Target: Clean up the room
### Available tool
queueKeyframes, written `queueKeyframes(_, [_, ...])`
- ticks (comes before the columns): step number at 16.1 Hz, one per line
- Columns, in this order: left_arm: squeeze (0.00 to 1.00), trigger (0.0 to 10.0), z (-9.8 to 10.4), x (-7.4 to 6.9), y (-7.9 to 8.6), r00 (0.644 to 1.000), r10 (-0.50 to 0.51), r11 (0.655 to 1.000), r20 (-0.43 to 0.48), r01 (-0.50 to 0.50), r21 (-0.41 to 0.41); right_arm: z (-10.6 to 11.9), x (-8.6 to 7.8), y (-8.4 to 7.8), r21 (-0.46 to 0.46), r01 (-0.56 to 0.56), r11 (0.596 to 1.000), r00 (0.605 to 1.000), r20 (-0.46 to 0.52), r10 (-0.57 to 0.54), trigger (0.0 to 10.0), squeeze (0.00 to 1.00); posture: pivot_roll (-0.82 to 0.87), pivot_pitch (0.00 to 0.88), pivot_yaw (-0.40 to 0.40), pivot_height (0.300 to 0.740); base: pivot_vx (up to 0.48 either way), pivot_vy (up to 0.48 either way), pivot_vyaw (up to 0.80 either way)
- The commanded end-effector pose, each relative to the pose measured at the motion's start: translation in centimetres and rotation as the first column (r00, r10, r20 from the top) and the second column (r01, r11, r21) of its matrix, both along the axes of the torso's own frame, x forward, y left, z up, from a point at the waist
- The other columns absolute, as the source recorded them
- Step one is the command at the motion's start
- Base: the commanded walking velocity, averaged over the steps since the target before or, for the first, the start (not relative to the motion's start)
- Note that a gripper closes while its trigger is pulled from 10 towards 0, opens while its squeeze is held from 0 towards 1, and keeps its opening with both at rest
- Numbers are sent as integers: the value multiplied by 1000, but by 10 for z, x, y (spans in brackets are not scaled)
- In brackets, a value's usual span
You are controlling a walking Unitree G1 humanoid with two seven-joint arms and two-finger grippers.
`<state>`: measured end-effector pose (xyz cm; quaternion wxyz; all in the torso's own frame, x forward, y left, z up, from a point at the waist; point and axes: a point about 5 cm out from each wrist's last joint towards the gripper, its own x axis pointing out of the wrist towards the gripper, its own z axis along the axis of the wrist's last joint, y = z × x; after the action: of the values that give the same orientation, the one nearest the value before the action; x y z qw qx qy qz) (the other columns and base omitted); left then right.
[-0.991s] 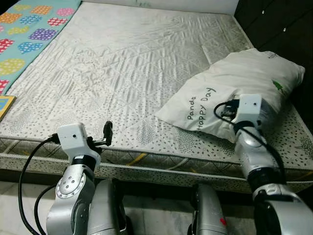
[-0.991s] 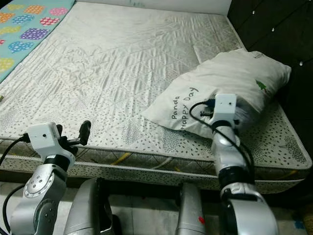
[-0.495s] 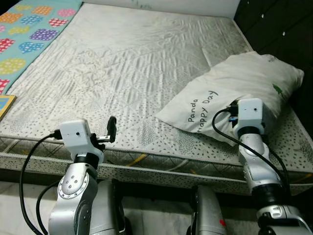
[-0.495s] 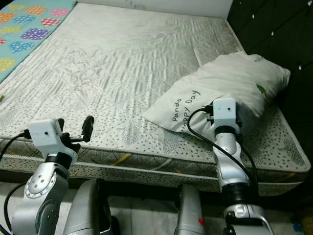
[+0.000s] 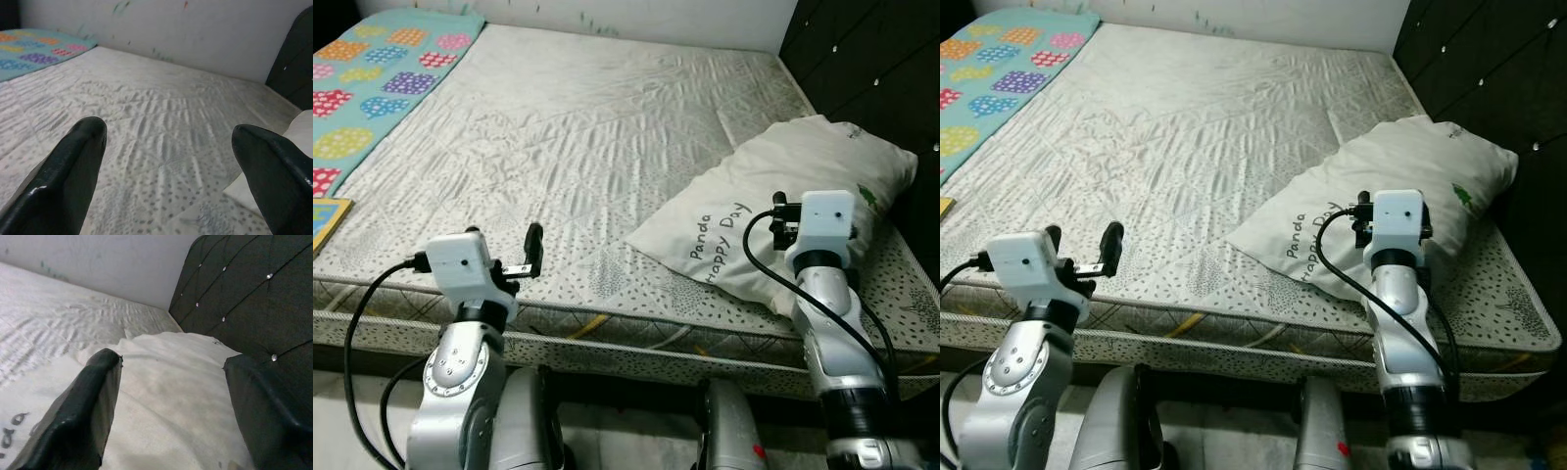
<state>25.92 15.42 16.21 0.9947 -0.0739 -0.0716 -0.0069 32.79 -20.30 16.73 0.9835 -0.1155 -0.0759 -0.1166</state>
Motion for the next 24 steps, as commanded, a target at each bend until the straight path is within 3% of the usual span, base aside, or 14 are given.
queueKeyframes(1, [0, 10000, 1, 1, -6, 1000, -15, 1000, 8, 15, 8, 5, -5, 0, 33, -14, 999, 1000, 12, 13, 10000, 1000, -49, 0, -12, 531, 0, 0, 0])
queueKeyframes(2, [0, 10000, -2, 1, -9, 1000, -20, 1000, 0, 20, 3, 3, -10, 5, 42, -58, 997, 998, -6, 59, 10000, 1000, -49, 0, -16, 531, 0, 0, 0])
queueKeyframes(3, [0, 10000, -6, -1, -10, 1000, -23, 1000, -12, 23, 1, -2, -17, 15, 29, -98, 995, 995, -23, 98, 10000, 0, -47, 0, -21, 531, 0, 0, 0])
queueKeyframes(7, [0, 10000, -11, -1, -12, 999, -23, 1000, -26, 23, -22, -3, -29, 38, 50, -216, 975, 975, -39, 218, 10000, 0, -74, 0, -15, 531, 0, 0, 0])
queueKeyframes(10, [0, 10000, -10, 1, -20, 998, -56, 998, -20, 56, -29, 1, -25, 27, 106, -156, 982, 986, -36, 161, 10000, 0, -77, 0, -7, 531, 0, 0, 0])
queueKeyframes(14, [0, 10000, -9, 4, -17, 999, -45, 999, -13, 45, -27, 8, -18, 28, 127, -163, 979, 985, -31, 168, 10000, 0, -70, 0, -14, 535, 0, 0, -508])
queueKeyframes(24, [0, 10000, -8, 5, -16, 999, -45, 999, -12, 44, -19, 4, -14, 26, 141, -154, 978, 985, -52, 163, 10000, 0, -66, 0, -8, 647, 0, 0, 0])
